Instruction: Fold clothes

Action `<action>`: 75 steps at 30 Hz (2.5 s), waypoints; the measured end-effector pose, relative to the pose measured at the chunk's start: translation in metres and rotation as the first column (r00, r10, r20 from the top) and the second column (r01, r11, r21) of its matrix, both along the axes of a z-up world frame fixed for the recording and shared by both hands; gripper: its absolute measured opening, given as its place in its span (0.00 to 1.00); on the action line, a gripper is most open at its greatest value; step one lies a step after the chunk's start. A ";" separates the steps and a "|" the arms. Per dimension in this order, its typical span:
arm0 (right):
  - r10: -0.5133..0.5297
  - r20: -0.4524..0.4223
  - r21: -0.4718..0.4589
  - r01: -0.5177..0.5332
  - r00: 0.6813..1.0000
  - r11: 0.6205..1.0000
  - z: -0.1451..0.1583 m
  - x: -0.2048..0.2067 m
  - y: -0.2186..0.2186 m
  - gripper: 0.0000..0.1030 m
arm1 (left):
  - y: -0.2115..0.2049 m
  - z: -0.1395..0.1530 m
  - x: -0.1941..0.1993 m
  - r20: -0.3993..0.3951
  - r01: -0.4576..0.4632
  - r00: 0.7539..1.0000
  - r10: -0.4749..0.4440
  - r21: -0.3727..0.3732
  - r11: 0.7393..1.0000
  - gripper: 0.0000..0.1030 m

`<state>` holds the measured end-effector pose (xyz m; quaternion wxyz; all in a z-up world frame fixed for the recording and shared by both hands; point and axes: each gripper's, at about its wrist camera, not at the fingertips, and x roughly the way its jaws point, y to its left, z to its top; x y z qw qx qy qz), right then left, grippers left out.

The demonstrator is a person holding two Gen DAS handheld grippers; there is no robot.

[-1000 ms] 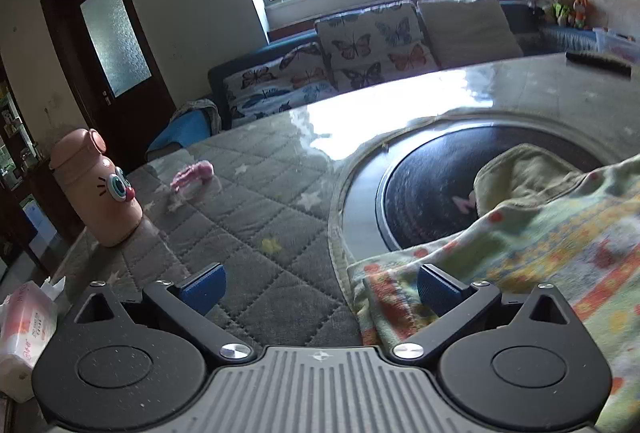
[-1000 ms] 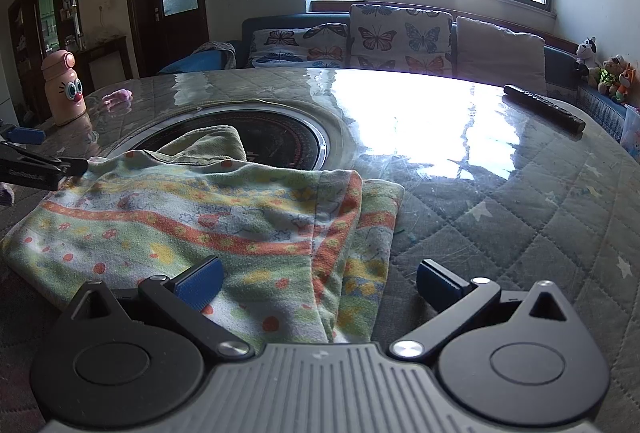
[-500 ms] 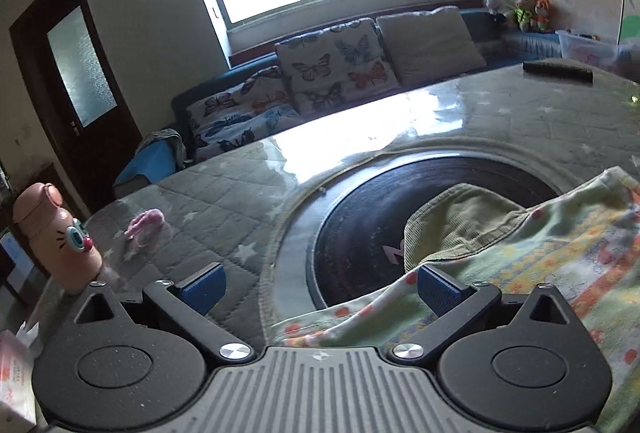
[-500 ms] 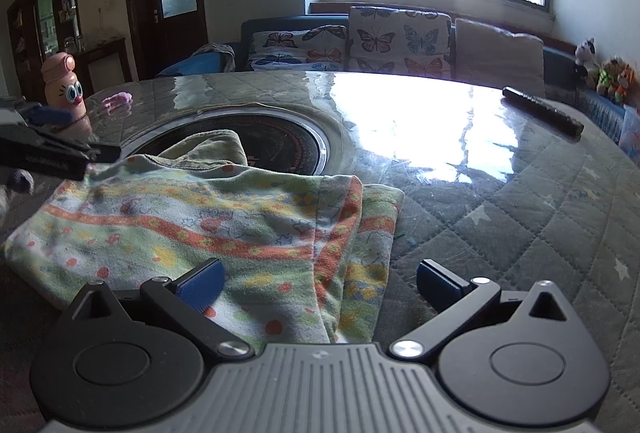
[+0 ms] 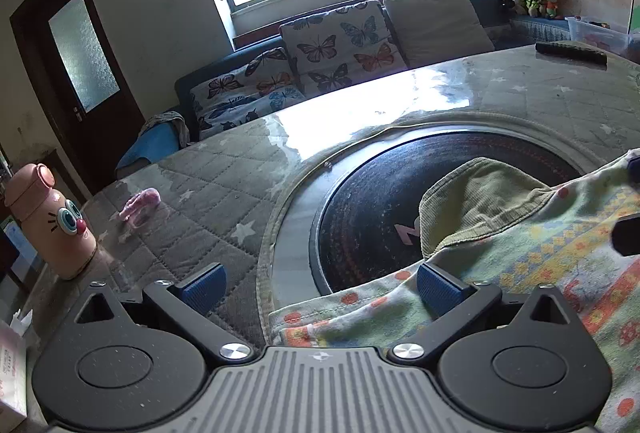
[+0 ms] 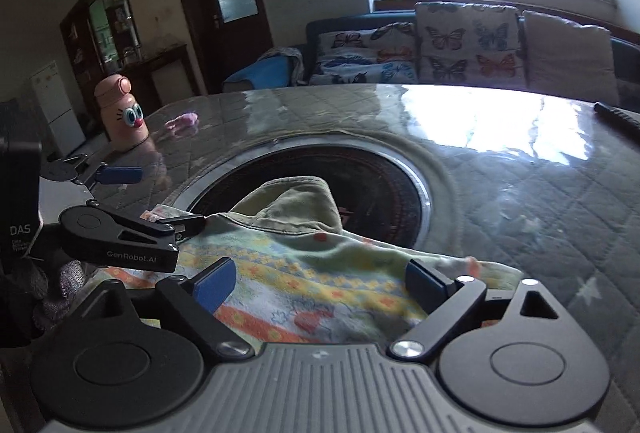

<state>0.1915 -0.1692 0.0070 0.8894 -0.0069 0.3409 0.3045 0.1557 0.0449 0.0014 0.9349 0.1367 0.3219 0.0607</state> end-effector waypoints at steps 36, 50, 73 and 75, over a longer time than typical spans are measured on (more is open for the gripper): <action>-0.049 -0.045 0.021 0.050 0.998 0.999 -0.003 -0.009 -0.026 0.77 | 0.005 0.010 -0.028 0.033 -0.027 0.999 0.027 -0.010 1.000 1.00; -0.036 0.105 -0.140 0.051 0.994 0.989 -0.007 -0.070 -0.022 0.91 | 0.009 0.004 -0.079 0.003 -0.088 0.996 0.089 -0.075 0.993 1.00; -0.051 0.146 -0.194 0.079 0.988 0.978 -0.020 -0.073 0.008 1.00 | 0.011 0.003 -0.103 -0.027 -0.146 0.989 0.143 -0.125 0.981 1.00; -0.052 0.127 -0.179 0.074 0.991 0.981 -0.021 -0.070 0.005 1.00 | 0.013 0.003 -0.102 -0.031 -0.150 0.989 0.147 -0.140 0.979 1.00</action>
